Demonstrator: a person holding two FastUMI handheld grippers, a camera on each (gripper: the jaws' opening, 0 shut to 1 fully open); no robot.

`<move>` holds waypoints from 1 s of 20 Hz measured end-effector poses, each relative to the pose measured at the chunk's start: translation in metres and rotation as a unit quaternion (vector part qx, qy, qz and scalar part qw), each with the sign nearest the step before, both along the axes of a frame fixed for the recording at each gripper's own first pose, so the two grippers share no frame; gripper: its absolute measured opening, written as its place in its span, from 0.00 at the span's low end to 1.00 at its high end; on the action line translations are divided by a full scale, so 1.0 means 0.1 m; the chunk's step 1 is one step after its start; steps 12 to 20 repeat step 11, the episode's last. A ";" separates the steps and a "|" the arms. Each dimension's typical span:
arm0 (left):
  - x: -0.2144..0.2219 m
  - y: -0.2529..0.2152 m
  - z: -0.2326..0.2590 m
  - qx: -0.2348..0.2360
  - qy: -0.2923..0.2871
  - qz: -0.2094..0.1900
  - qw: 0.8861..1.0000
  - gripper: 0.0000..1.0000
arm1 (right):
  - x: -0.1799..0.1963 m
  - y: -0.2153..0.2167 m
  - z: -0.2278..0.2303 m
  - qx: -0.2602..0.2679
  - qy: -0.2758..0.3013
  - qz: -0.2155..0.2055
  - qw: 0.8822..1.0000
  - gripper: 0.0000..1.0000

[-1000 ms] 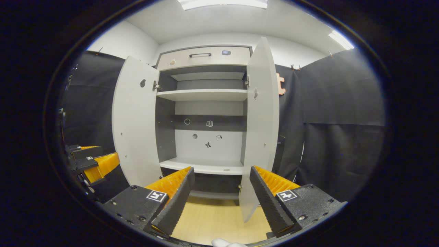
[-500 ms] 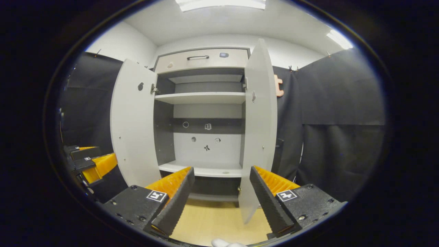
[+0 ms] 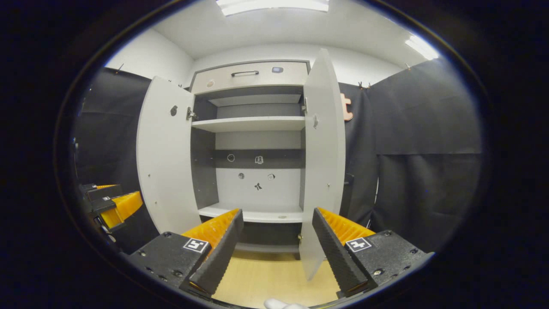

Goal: Open the right door of the double-door shoe cabinet with the right hand, and open the left door with the left hand.

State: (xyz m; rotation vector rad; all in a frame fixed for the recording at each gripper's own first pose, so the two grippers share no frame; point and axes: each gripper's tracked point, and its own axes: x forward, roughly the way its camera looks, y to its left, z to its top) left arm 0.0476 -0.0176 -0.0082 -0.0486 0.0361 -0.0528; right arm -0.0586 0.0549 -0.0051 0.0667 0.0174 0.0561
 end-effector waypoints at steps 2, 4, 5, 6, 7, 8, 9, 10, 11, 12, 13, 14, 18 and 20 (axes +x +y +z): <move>0.00 0.00 0.01 0.002 -0.002 0.000 1.000 0.96 | -0.01 0.00 0.01 0.000 -0.001 0.000 1.000 1.00; -0.01 0.00 0.02 0.003 -0.003 -0.001 1.000 0.96 | -0.01 0.01 0.01 0.001 0.000 0.001 1.000 1.00; 0.00 0.00 0.03 0.002 -0.004 -0.002 1.000 0.96 | -0.02 0.02 0.03 0.002 -0.001 0.001 1.000 1.00; -0.01 0.00 0.03 0.001 -0.004 -0.002 1.000 0.96 | -0.03 0.03 0.03 0.000 -0.002 0.001 1.000 1.00; -0.01 -0.01 0.03 -0.001 -0.004 -0.003 1.000 0.96 | -0.04 0.03 0.03 -0.002 -0.002 0.002 1.000 1.00; -0.02 0.00 0.03 -0.002 -0.003 -0.004 1.000 0.96 | -0.05 0.04 0.03 -0.003 -0.002 0.003 1.000 1.00; -0.02 -0.01 0.03 -0.003 -0.003 -0.005 1.000 0.96 | -0.06 0.05 0.03 -0.004 -0.002 0.003 1.000 1.00; -0.03 -0.01 0.03 -0.002 -0.003 -0.004 1.000 0.96 | -0.07 0.05 0.03 -0.006 -0.002 0.004 1.000 1.00; -0.04 0.00 0.04 -0.001 -0.003 -0.004 1.000 0.96 | -0.08 0.05 0.02 -0.007 -0.002 0.004 1.000 0.97; -0.04 0.00 0.04 -0.001 -0.003 -0.004 1.000 0.96 | -0.08 0.05 0.02 -0.007 -0.002 0.004 1.000 0.97; -0.04 0.00 0.04 -0.001 -0.003 -0.004 1.000 0.96 | -0.08 0.05 0.02 -0.007 -0.002 0.004 1.000 0.97; -0.04 0.00 0.04 -0.001 -0.003 -0.004 1.000 0.96 | -0.08 0.05 0.02 -0.007 -0.002 0.004 1.000 0.97; -0.04 0.00 0.04 -0.001 -0.003 -0.004 1.000 0.96 | -0.08 0.05 0.02 -0.007 -0.002 0.004 1.000 0.97; -0.04 0.00 0.04 -0.001 -0.003 -0.004 1.000 0.96 | -0.08 0.05 0.02 -0.007 -0.002 0.004 1.000 0.97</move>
